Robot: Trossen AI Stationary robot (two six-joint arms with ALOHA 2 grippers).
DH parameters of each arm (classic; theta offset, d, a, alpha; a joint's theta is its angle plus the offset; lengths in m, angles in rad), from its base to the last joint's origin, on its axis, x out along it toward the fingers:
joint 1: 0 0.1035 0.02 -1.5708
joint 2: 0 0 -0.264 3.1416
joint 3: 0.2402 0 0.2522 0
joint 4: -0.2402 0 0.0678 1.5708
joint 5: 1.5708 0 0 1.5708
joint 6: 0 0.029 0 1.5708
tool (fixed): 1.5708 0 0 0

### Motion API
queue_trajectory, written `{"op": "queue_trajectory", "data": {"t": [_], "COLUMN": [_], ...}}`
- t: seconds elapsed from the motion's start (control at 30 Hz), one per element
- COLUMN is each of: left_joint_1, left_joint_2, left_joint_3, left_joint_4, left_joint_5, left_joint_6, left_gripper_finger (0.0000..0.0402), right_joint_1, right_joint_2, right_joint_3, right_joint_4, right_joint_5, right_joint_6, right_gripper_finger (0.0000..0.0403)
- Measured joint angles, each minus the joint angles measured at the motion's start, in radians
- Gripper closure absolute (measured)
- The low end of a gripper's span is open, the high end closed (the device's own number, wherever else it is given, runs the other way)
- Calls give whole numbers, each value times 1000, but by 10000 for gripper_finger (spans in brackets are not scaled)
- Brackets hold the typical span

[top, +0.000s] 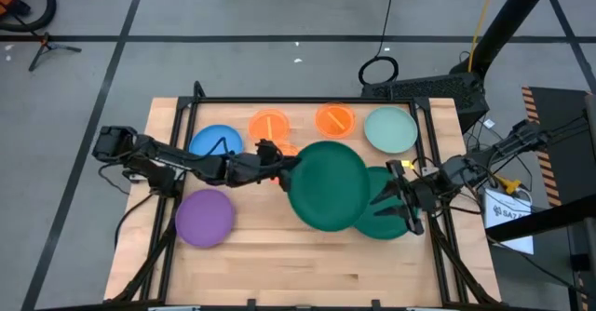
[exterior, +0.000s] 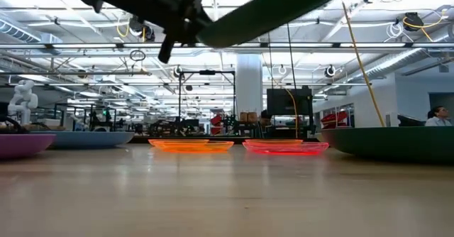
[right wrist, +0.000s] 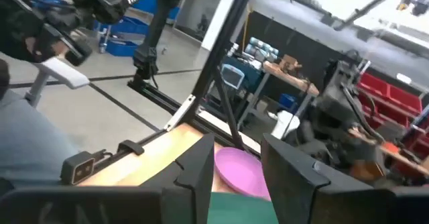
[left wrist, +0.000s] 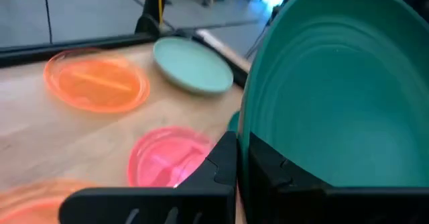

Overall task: Stack plastic plates
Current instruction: Stack the big left green plate on top of the big right green plate

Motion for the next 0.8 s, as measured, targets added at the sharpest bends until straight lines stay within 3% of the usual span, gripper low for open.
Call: {"op": "queue_trajectory", "data": {"t": [0.17, 0.33, 0.6, 0.8], "left_joint_1": [21, 26, 28, 28], "left_joint_2": [67, 165, 324, 420], "left_joint_3": [2, 120, 433, 584], "left_joint_4": [72, 75, -259, -356], "left_joint_5": [1, 4, 37, 37], "left_joint_6": [-39, -25, 41, 28], "left_gripper_finger": [391, 391, 391, 391], "right_joint_1": [55, 80, 95, 130], "right_joint_2": [-2, -3, -6, -12], "right_joint_3": [16, 18, 18, 18], "right_joint_4": [-4, -8, -12, -11], "right_joint_5": [-1, 0, 0, -1], "right_joint_6": [-52, -93, -62, -54], "right_gripper_finger": [287, 287, 287, 287]}}
